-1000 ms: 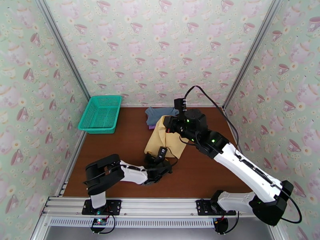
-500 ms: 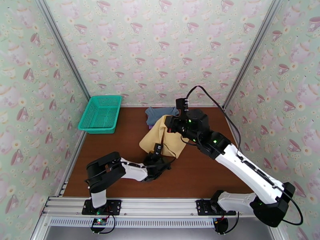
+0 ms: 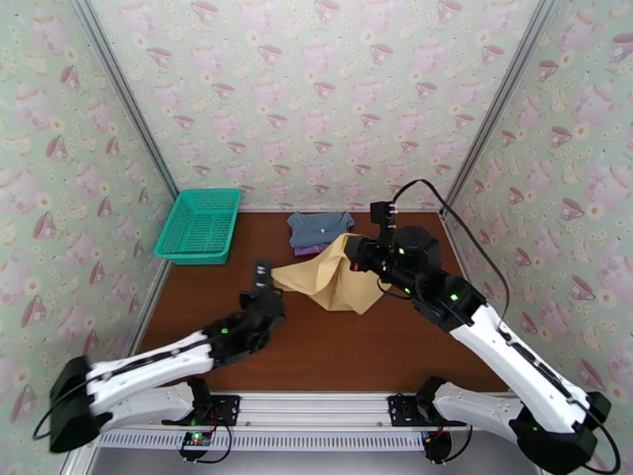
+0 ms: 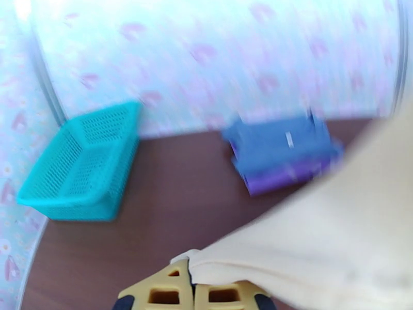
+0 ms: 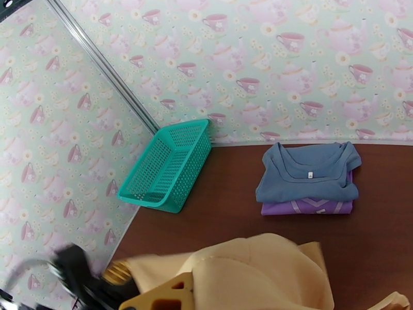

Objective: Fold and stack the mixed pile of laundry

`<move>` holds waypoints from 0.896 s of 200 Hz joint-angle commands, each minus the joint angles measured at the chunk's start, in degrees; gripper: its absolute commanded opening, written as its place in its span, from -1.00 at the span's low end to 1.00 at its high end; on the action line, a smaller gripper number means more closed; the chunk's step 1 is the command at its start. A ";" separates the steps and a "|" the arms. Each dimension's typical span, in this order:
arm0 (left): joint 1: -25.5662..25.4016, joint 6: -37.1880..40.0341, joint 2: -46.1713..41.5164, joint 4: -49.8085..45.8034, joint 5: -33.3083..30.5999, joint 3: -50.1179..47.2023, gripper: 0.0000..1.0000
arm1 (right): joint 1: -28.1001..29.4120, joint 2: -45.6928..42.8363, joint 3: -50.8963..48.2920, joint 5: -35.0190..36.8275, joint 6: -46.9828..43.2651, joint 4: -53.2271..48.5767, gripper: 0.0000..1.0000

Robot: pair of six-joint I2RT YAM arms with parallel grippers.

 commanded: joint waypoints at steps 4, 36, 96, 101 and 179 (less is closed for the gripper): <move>2.10 4.40 -4.23 -10.77 4.42 5.76 -1.00 | -0.26 -2.99 -0.13 -0.10 -0.36 -1.92 -1.00; 3.07 7.43 -5.17 -21.78 6.16 18.51 -1.00 | -0.25 -5.54 1.49 -2.35 2.01 -4.05 -1.00; 0.64 5.38 -4.06 -43.07 11.37 41.70 -1.00 | -0.22 -14.56 2.18 -11.80 13.92 -7.36 -1.00; 0.05 4.93 -4.07 -44.69 11.74 42.96 -1.00 | -0.19 -15.54 1.80 -12.62 15.29 -7.35 -1.00; -3.78 -6.54 -1.77 -64.07 15.69 51.69 -1.00 | 0.01 -25.67 -6.80 -12.18 33.49 -5.76 -1.00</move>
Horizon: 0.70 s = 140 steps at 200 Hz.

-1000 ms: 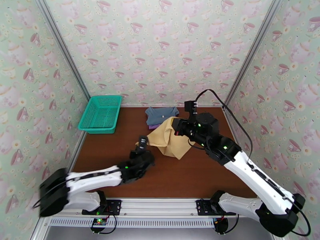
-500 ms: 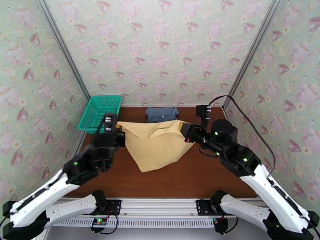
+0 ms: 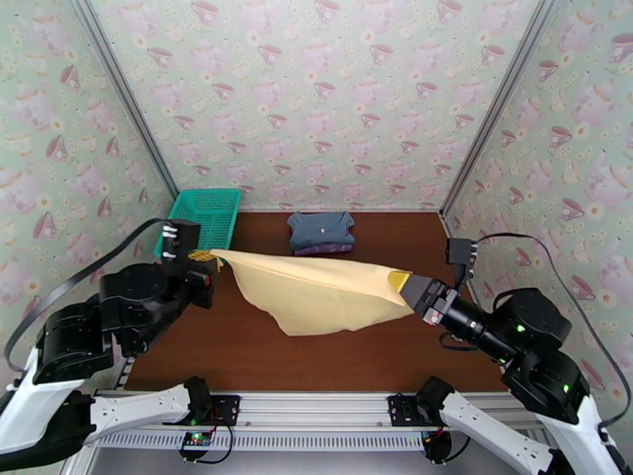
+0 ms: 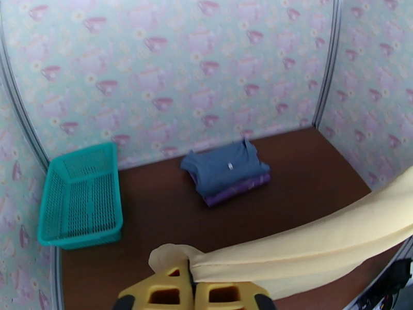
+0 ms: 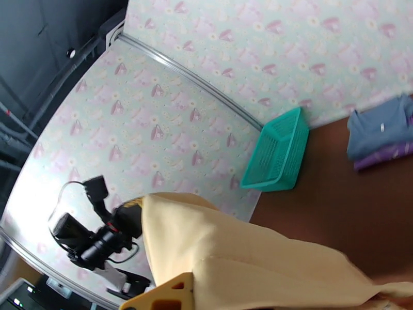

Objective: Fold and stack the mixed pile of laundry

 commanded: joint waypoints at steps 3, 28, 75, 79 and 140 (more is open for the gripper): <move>0.31 -2.85 1.29 -6.31 -1.63 2.98 -1.00 | -0.01 1.00 -1.49 1.50 6.23 0.44 -1.00; 1.84 1.34 6.26 -5.99 -3.71 7.62 -1.00 | -0.03 4.99 -2.76 3.49 6.90 0.71 -1.00; 18.12 7.79 16.95 1.21 9.85 9.67 -1.00 | -0.68 11.87 -3.62 8.97 1.71 2.77 -1.00; 18.31 8.03 17.54 1.79 9.77 9.86 -1.00 | -0.67 12.36 -3.07 8.93 0.84 2.68 -1.00; 17.98 7.55 16.14 0.39 14.81 17.06 -1.00 | -0.67 14.00 9.29 -1.95 -8.50 -3.05 -1.00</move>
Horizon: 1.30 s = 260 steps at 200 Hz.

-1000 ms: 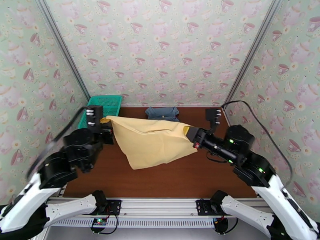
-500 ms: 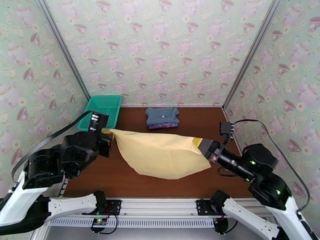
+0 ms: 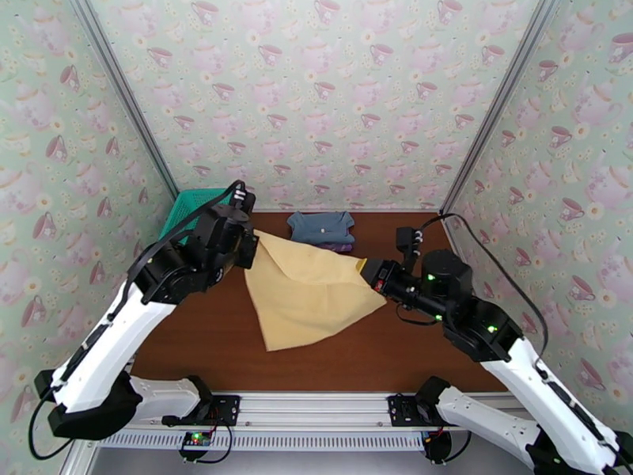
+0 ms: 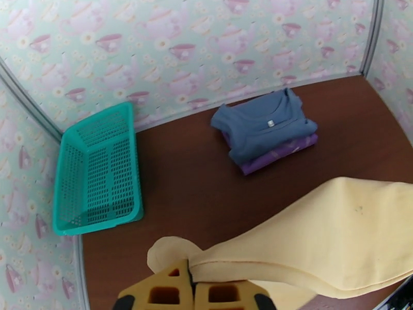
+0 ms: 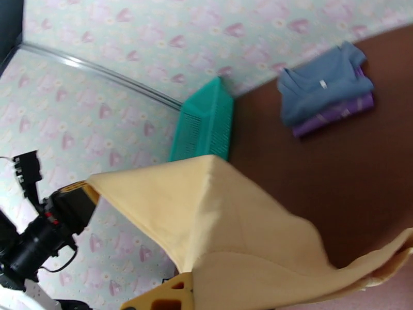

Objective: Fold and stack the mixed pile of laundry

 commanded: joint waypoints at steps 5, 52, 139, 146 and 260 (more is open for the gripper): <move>-0.27 -0.20 -5.67 -0.49 4.38 4.73 -1.00 | -0.30 -2.24 5.98 -8.75 -5.07 -0.87 -1.00; -2.19 -4.77 -16.61 -9.39 11.15 4.65 -1.00 | -0.22 -8.73 5.55 -25.85 0.83 -1.12 -1.00; -2.22 -6.02 -12.64 -15.34 9.76 6.47 -1.00 | -0.18 -8.61 5.45 -18.59 -0.46 -8.93 -1.00; -2.20 -5.56 -11.23 -14.28 9.15 5.58 -1.00 | -0.19 -7.48 3.69 -17.95 -0.65 -8.01 -1.00; 18.79 -3.06 22.13 23.36 13.45 -20.49 -1.00 | -21.35 24.63 -20.84 -13.93 -2.52 26.11 -1.00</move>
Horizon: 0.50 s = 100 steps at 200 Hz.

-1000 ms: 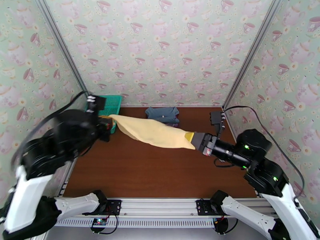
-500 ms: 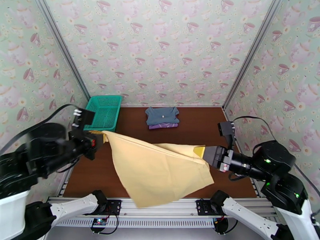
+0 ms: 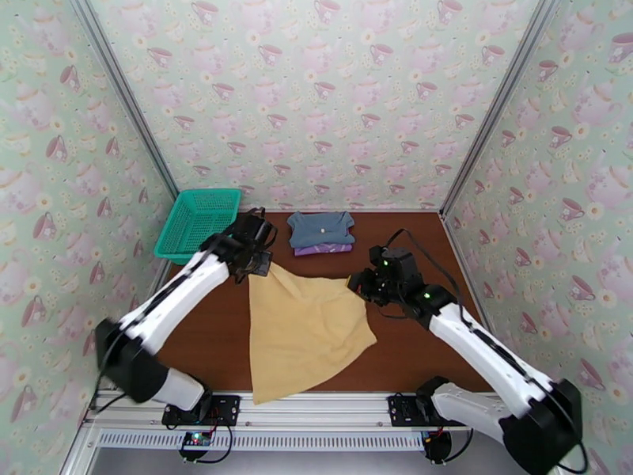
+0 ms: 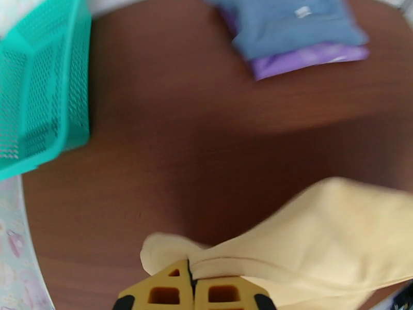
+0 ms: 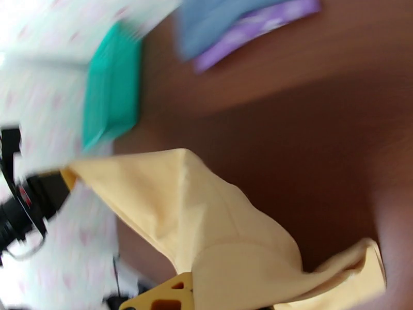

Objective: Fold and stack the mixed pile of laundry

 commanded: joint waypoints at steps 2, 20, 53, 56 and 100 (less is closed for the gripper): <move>2.57 1.55 4.60 10.80 -1.18 2.20 -1.00 | -4.76 7.21 0.53 -0.31 -0.55 13.35 -1.00; 3.98 3.15 10.00 12.60 -2.52 6.02 -1.00 | -7.36 15.28 2.89 -1.66 -1.44 16.64 -1.00; 4.89 5.76 16.60 14.09 -3.11 12.74 -1.00 | -10.74 29.38 8.03 -8.45 -0.87 23.82 -1.00; 4.88 5.86 16.98 14.06 -2.87 13.24 -1.00 | -10.98 30.43 8.56 -9.12 -0.82 24.24 -1.00; 4.11 5.54 16.91 10.84 1.06 15.76 -1.00 | -12.32 35.98 13.35 -16.51 -1.12 25.90 -1.00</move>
